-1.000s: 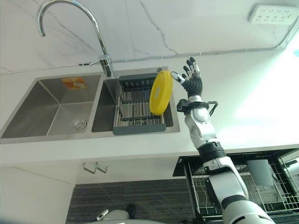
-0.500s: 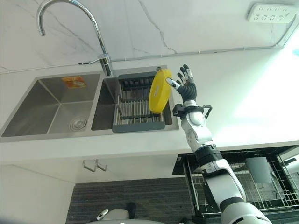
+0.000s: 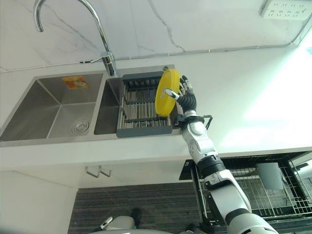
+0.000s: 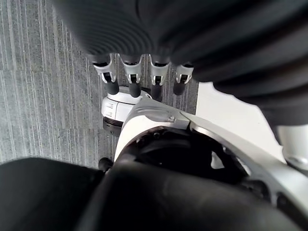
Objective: Place the dishes in the dishwasher.
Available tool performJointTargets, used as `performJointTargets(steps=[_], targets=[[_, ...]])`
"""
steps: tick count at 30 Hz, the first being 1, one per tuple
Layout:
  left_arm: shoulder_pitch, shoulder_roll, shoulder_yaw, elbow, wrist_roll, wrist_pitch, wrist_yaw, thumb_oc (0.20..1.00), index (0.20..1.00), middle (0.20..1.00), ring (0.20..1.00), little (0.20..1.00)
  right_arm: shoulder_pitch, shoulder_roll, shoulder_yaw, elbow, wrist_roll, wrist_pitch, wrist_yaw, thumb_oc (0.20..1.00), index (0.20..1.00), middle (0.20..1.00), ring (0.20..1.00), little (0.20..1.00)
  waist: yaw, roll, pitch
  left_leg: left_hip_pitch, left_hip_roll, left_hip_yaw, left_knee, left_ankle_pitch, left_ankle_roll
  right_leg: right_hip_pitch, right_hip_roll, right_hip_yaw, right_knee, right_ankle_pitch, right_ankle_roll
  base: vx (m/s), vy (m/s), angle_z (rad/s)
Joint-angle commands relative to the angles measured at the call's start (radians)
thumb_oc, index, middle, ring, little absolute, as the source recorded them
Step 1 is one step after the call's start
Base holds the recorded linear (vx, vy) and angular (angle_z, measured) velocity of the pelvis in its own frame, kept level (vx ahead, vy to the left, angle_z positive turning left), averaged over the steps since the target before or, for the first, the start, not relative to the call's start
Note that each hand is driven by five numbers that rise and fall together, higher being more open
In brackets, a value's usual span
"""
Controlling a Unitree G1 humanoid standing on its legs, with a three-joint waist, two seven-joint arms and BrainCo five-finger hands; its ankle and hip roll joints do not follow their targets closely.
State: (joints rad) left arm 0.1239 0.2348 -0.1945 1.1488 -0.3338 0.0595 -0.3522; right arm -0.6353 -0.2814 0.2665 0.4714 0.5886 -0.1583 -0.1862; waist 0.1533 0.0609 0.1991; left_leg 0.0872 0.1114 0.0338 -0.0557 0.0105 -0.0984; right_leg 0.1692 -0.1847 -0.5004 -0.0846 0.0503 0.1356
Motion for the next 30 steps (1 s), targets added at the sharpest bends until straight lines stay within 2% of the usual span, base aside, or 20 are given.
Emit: performJointTargets(steps=[1,30], targets=[[0.008,0.0,-0.074,0.053,0.007,0.022,0.0,1.0,1.0,1.0,1.0,1.0,-0.041,0.0,0.011,-0.012,-0.034,-0.027,0.0,1.0,1.0,1.0,1.0,1.0,0.019,0.005,-0.02,-0.08,0.066,0.073,0.083,-0.018,-0.013,-0.052,-0.096,0.068,0.165,-0.141,0.01,0.0,0.0,0.0],[-0.011,0.011,-0.099,0.034,0.021,0.055,-0.014,1.0,1.0,1.0,1.0,1.0,-0.081,-0.017,-0.013,0.059,-0.028,-0.011,0.013,1.0,1.0,1.0,1.0,1.0,0.034,0.016,0.028,-0.137,0.061,0.054,0.118,-0.009,-0.009,-0.083,-0.13,0.069,0.214,-0.144,0.025,0.0,0.001,0.01]])
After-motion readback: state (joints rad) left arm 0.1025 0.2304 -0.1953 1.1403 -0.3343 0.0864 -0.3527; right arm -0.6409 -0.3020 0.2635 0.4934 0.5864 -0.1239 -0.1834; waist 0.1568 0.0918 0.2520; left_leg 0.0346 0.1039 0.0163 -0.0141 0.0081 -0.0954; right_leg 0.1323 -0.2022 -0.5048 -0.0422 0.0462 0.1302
